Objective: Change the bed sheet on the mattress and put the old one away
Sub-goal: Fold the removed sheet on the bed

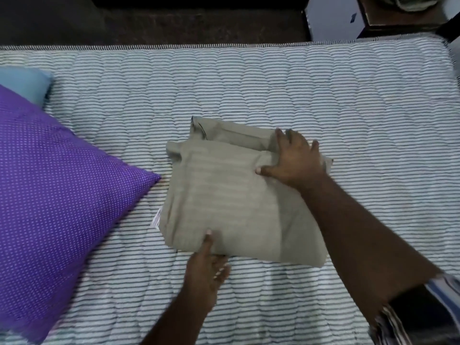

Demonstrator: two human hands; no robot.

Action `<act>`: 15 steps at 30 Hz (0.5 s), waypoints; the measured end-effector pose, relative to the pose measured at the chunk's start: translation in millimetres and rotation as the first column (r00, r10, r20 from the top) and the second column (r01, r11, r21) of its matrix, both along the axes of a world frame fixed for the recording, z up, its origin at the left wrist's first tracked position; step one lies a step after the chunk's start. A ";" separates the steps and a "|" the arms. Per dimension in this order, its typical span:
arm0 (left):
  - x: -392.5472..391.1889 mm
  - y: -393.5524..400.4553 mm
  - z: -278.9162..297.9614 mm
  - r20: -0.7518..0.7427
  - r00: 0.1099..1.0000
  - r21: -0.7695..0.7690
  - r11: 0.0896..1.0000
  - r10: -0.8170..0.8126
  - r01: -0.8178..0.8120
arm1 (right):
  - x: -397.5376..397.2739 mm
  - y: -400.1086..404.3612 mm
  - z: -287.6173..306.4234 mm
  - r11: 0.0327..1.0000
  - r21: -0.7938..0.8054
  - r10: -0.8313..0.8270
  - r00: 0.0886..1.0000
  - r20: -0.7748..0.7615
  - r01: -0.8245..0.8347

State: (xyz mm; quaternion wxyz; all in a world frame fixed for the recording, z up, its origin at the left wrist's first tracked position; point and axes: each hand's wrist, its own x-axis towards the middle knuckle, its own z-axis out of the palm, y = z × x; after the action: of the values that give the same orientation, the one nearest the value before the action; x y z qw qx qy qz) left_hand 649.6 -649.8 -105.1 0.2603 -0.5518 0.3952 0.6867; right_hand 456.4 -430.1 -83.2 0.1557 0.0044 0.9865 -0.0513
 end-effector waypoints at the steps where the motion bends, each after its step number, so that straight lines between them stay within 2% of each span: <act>1: -4.0 6.3 -0.6 -0.007 1.000 0.048 0.999 0.011 -0.011 | -16.7 -2.4 -1.8 0.998 -0.053 0.024 0.997 0.068 -0.021; 6: -16.4 23.9 -7.8 -0.055 0.989 0.072 0.988 0.138 -0.134 | -67.3 -2.2 -7.9 0.960 -0.276 0.083 0.914 0.397 0.033; 9: -17.2 15.2 4.0 -0.242 0.956 -0.119 0.973 0.165 -0.198 | -71.7 -1.2 -2.3 0.936 -0.346 0.162 0.798 0.580 0.061; 11: -25.6 -3.8 13.9 -0.395 0.898 -0.211 0.932 0.196 -0.296 | -58.8 -1.0 -1.1 0.906 -0.386 0.149 0.720 0.678 0.175; 13: -32.1 -26.3 15.6 -0.478 0.847 -0.156 0.925 0.235 -0.345 | -30.5 -1.6 -7.3 0.785 -0.500 0.093 0.729 0.678 0.365; 15: -31.6 -39.6 15.1 -0.456 0.861 -0.048 0.960 0.225 -0.277 | 7.9 -11.7 -7.9 0.574 -0.603 0.040 0.717 0.696 0.554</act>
State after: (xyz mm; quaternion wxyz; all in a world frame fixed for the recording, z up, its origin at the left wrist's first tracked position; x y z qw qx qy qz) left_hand 618.0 -689.4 -89.9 0.0397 -0.4401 0.4067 0.7996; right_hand 464.3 -441.8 -91.0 0.4587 0.1085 0.7313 -0.4929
